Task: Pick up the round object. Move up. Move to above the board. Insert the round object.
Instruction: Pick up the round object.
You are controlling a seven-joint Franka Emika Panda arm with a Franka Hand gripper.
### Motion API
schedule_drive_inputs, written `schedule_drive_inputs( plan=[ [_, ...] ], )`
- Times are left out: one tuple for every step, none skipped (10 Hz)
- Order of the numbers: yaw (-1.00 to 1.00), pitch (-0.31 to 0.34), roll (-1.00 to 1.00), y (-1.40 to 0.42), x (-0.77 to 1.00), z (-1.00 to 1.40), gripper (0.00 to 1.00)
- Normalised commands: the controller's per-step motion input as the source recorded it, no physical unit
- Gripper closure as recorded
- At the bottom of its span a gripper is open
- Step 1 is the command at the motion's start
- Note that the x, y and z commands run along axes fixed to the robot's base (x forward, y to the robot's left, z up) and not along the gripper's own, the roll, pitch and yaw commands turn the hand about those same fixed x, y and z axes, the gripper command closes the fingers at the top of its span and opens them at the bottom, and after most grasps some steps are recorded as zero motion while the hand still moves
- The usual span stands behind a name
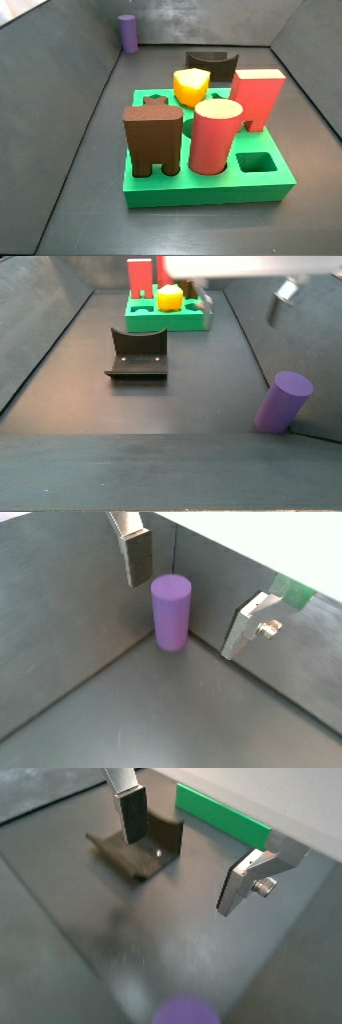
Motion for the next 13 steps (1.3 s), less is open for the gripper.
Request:
schedule_drive_inputs(
  plan=[
    [-0.04,-0.139,-0.07,0.64,-0.89,-0.27,0.0],
    [-0.05,-0.171,-0.05,0.59,-0.89,-0.3,0.0],
    [-0.09,-0.176,0.0,0.52,-0.94,-0.36,0.0],
    [-0.09,-0.2,0.0,0.49,-0.94,-0.41,0.0],
    [-0.07,-0.234,0.0,0.39,-0.81,-0.45,0.0],
    [0.0,-0.317,-0.05,0.33,-0.6,-0.47,0.0],
    [0.0,-0.389,-0.1,0.35,-0.45,-0.46,0.0],
    [0.01,-0.383,-0.1,0.36,-0.31,-0.47,0.0],
    [0.05,-0.38,-0.12,0.35,-0.13,-0.44,0.0],
    [0.06,-0.363,-0.15,0.29,0.03,-0.43,0.0],
    [0.19,-0.323,-0.16,0.14,0.27,-0.49,0.0],
    [0.32,-0.27,-0.17,0.0,0.24,-0.31,0.0],
    [0.31,-0.23,-0.19,-0.09,0.17,-0.16,0.0]
  ],
)
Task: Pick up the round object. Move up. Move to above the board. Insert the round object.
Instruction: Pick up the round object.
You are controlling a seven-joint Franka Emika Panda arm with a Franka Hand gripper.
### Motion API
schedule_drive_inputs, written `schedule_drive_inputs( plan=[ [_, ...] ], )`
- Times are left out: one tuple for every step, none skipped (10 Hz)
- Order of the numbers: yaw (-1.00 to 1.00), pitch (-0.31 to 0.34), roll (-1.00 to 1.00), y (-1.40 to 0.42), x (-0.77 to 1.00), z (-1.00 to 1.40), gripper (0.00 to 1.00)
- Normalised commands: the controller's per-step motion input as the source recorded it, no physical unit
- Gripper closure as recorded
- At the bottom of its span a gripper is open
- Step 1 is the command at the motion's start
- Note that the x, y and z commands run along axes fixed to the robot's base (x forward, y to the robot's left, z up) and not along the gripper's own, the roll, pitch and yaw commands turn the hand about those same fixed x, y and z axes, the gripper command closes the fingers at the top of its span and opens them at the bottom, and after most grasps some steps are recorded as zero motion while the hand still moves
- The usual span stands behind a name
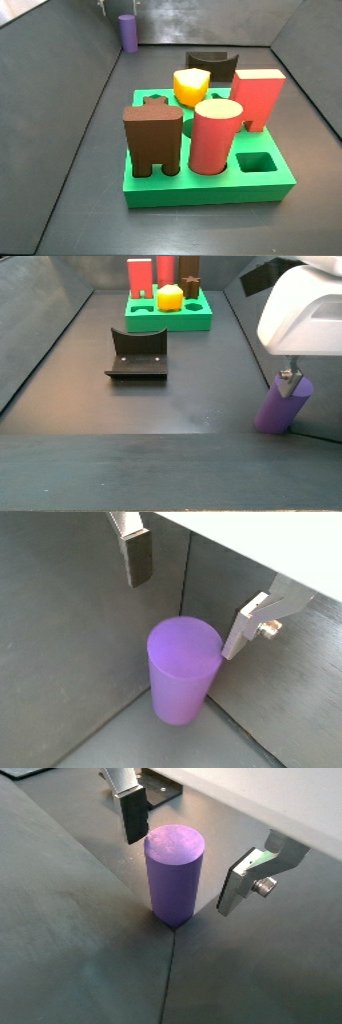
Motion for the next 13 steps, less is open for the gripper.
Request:
schedule_drive_inputs(
  plan=[
    [0.33,-0.209,-0.17,-0.13,0.22,-0.22,0.0],
    [0.34,-0.219,-0.16,-0.16,0.24,-0.32,0.0],
    [0.28,-0.261,-0.16,-0.13,0.21,-0.5,0.0],
    [0.21,-0.266,-0.16,-0.13,0.27,-0.54,0.0],
    [0.16,-0.276,-0.14,-0.1,0.31,-0.59,0.0],
    [0.17,-0.291,-0.1,0.0,0.33,-0.66,0.0],
    [0.15,-0.281,-0.08,0.0,0.19,-0.67,0.0],
    [0.19,-0.271,-0.11,0.03,0.17,-0.65,0.0],
    [0.0,0.0,0.0,0.0,0.0,0.0,0.0],
    [0.0,0.0,0.0,0.0,0.0,0.0,1.0],
    [0.0,0.0,0.0,0.0,0.0,0.0,1.0],
    [0.0,0.0,0.0,0.0,0.0,0.0,1.0],
    [0.0,0.0,0.0,0.0,0.0,0.0,1.0]
  ],
)
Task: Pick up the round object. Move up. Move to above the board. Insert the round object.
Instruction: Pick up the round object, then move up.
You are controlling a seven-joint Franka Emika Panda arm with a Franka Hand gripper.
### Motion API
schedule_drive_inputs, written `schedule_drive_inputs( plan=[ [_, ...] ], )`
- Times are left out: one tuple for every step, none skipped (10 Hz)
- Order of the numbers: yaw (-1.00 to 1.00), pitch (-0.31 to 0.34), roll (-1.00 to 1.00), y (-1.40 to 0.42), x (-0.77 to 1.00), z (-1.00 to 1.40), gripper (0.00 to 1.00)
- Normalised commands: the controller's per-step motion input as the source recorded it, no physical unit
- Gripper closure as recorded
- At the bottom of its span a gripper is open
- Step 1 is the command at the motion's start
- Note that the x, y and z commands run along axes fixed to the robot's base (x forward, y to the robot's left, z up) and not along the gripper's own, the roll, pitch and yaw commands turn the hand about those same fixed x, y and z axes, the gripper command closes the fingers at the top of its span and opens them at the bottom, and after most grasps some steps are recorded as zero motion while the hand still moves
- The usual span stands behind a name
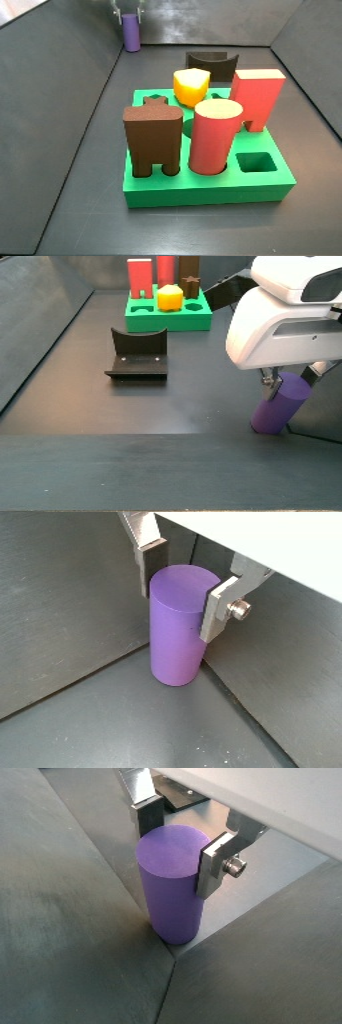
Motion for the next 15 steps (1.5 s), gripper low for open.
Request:
schedule_drive_inputs(
  plan=[
    [0.0,0.0,0.0,0.0,0.0,0.0,1.0],
    [0.0,0.0,0.0,0.0,0.0,0.0,1.0],
    [0.0,0.0,0.0,0.0,0.0,0.0,1.0],
    [0.0,0.0,0.0,0.0,0.0,0.0,1.0],
    [0.0,0.0,0.0,0.0,0.0,0.0,1.0],
    [0.0,0.0,0.0,0.0,0.0,0.0,1.0],
    [0.0,0.0,0.0,0.0,0.0,0.0,1.0],
    [0.0,0.0,0.0,0.0,0.0,0.83,1.0],
    [-0.02,-0.009,0.01,0.01,-0.01,0.83,1.0],
    [-0.04,0.016,0.04,0.0,-0.06,0.73,1.0],
    [-0.03,0.041,0.05,0.0,-0.06,0.65,1.0],
    [-0.02,0.062,0.07,-0.01,-0.06,0.58,1.0],
    [0.0,0.089,0.07,-0.01,-0.04,0.48,1.0],
    [0.01,0.104,0.09,-0.01,-0.04,0.4,1.0],
    [0.02,0.115,0.09,-0.02,-0.04,0.34,1.0]
  ],
)
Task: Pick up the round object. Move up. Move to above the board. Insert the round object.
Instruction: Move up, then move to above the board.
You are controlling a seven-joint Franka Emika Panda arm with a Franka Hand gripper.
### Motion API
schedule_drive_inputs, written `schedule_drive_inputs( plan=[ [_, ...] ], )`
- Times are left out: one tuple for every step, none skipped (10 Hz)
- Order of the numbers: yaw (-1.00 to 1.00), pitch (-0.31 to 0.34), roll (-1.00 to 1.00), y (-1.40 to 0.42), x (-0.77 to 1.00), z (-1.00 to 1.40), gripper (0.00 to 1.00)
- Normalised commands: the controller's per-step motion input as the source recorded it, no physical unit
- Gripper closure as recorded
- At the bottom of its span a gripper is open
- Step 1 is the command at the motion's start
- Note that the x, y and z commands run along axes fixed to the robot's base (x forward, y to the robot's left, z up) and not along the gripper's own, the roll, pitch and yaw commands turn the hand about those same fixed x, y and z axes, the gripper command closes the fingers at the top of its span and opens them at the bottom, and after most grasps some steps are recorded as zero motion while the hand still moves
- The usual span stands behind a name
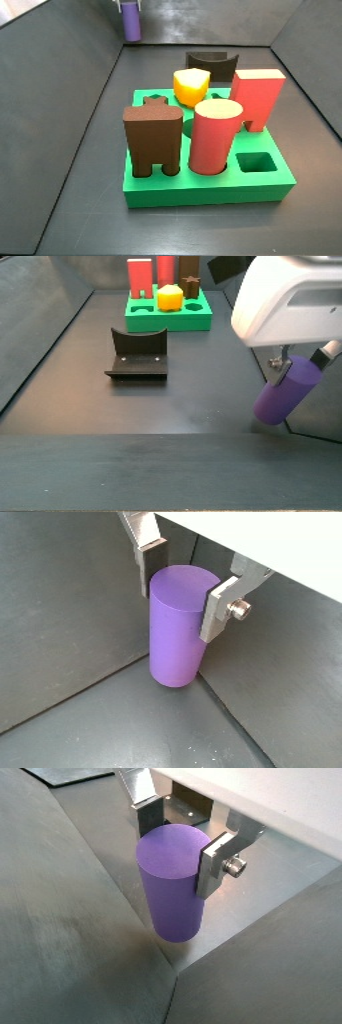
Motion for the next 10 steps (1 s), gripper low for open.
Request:
schedule_drive_inputs(
  plan=[
    [0.02,0.111,0.09,-0.01,-0.04,0.27,1.0],
    [0.02,0.107,0.08,-0.01,-0.04,0.18,1.0],
    [-0.1,0.087,-0.4,0.12,0.17,1.0,1.0],
    [-0.1,0.089,-0.4,0.12,0.18,1.0,1.0],
    [-0.09,0.092,-0.37,0.13,0.17,1.0,1.0],
    [-0.08,0.052,-0.29,0.12,0.15,1.0,1.0],
    [-0.07,0.028,-0.22,0.12,0.13,1.0,1.0],
    [-0.05,0.026,-0.15,0.11,0.11,1.0,1.0],
    [-0.05,0.033,-0.12,0.11,0.11,1.0,1.0],
    [-0.04,0.056,-0.07,0.1,0.08,1.0,1.0]
  ],
)
